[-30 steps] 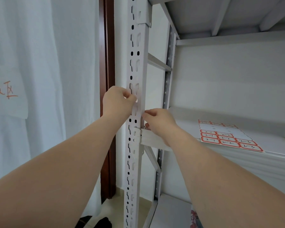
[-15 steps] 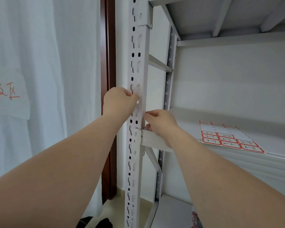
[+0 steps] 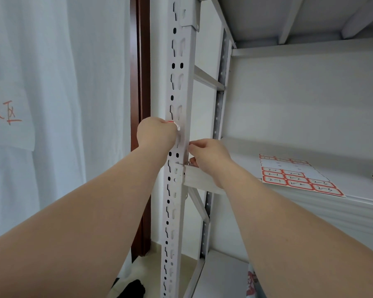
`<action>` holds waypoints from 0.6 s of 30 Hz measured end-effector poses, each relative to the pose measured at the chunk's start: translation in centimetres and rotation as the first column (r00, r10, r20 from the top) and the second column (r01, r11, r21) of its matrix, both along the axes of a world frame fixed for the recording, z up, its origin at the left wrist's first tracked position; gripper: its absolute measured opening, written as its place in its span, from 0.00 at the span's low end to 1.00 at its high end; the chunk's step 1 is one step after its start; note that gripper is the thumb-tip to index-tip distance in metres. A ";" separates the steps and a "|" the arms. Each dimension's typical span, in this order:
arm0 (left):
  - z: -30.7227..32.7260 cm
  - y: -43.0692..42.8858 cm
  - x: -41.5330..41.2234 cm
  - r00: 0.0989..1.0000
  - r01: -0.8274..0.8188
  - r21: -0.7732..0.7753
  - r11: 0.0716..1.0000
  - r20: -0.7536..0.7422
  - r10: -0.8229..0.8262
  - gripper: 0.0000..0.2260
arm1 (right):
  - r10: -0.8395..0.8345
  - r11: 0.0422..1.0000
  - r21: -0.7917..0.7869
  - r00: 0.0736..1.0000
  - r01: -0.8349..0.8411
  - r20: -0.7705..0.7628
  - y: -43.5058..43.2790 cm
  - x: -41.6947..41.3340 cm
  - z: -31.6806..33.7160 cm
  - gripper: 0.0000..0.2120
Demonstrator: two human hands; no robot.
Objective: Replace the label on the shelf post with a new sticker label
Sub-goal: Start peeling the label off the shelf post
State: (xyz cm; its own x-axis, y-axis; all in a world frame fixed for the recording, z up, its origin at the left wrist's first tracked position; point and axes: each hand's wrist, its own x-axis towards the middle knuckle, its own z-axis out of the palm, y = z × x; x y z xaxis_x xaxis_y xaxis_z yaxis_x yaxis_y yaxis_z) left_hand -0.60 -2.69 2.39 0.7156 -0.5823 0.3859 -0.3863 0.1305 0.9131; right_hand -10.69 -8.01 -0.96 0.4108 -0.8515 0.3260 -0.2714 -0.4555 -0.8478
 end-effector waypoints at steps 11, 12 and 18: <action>-0.3 0.5 -0.3 1.000 0.015 -0.025 1.000 -0.010 -0.015 0.04 | -0.036 0.999 -0.029 0.997 0.039 0.068 0.8 -0.4 0.1 0.12; -0.4 0.7 -0.2 1.000 0.019 -0.031 0.999 0.016 -0.019 0.05 | -0.046 0.998 -0.030 0.995 0.049 0.094 0.8 -0.5 0.1 0.10; -0.3 1.4 0.7 0.995 -0.068 -0.056 0.996 0.072 0.072 0.07 | -0.161 0.968 -0.157 0.964 0.196 0.213 1.4 -0.1 0.9 0.04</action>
